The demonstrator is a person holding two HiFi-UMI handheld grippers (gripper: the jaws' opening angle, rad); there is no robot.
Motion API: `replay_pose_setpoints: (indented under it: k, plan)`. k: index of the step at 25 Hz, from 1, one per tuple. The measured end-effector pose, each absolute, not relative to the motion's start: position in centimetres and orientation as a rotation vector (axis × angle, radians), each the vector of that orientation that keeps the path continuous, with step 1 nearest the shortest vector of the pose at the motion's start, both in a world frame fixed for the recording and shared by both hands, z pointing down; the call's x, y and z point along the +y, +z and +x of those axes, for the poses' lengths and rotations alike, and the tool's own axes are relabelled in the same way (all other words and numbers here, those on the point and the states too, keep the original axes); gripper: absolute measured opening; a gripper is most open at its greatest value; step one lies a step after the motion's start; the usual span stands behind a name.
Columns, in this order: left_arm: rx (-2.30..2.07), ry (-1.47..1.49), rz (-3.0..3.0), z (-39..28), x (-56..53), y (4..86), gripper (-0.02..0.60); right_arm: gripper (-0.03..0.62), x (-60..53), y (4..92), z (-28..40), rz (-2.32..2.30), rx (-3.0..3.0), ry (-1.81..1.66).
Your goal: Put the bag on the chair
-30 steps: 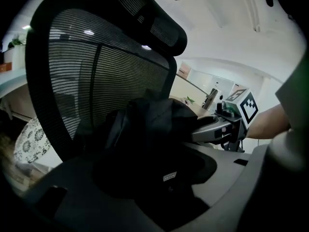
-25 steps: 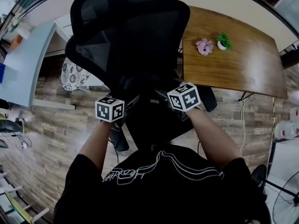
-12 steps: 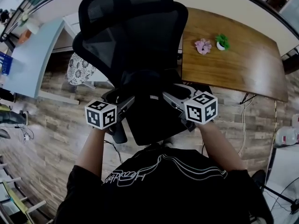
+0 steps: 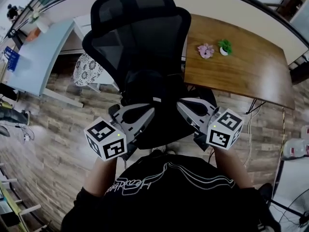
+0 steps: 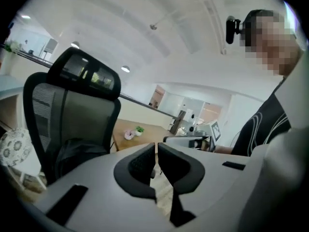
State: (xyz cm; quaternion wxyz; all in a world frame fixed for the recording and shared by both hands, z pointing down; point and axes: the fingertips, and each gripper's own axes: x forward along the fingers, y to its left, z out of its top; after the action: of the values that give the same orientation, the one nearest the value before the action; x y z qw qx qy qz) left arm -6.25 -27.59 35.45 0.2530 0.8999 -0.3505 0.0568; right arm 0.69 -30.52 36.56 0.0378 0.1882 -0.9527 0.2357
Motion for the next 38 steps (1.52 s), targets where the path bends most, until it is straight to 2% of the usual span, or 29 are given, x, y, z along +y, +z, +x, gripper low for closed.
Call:
replay_pose_setpoints:
  k: [7,19,38]
  plan:
    - [-0.943,0.066,2.519,-1.7,-23.4,31.4,0.040,-0.005,-26.0,32.9,4.0,0.574,-2.985,0.722]
    - [-1.008,0.067,2.577,0.0,-21.0,31.1,0.040,-0.005,-22.4,31.8,5.7,0.567,-3.021,0.593]
    - [-1.018,0.092,2.475,-1.6,-20.7,35.2,0.040,-0.005,-22.5,36.5,4.3,0.548,-2.939,0.722]
